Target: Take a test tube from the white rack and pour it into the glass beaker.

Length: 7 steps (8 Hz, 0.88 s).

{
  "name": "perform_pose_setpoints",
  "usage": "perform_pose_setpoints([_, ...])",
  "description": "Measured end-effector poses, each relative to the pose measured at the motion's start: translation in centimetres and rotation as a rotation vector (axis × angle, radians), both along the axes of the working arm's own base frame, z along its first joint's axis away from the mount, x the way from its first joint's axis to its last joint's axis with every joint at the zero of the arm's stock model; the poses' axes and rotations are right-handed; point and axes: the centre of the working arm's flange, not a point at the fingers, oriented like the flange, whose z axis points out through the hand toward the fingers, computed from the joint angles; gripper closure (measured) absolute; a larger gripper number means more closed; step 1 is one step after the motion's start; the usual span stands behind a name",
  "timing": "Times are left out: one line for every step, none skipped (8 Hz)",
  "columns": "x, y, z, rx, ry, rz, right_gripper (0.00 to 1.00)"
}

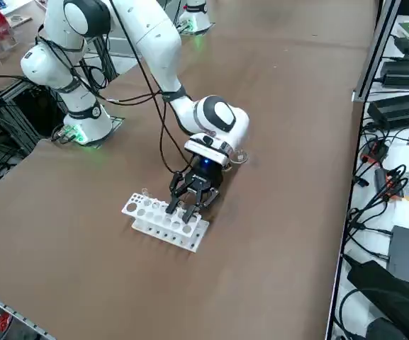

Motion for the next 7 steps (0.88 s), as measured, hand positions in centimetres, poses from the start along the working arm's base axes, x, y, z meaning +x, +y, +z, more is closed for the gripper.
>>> perform_pose_setpoints([-0.01, -0.03, -0.01, 0.000, 0.000, 0.000, 0.53])
perform_pose_setpoints([-0.01, -0.03, -0.01, -0.001, 0.000, 0.000, 0.58])
perform_pose_setpoints([0.00, -0.03, -0.01, -0.001, 0.000, 0.000, 0.69])
perform_pose_setpoints([0.00, -0.04, -0.01, -0.001, 0.000, 0.000, 0.73])
perform_pose_setpoints([0.17, -0.06, 0.16, -0.009, -0.008, 0.008, 0.79])
perform_pose_setpoints([0.31, -0.12, 0.31, -0.012, -0.012, 0.010, 0.81])
perform_pose_setpoints([0.24, -0.17, 0.20, -0.013, -0.010, 0.009, 0.81])
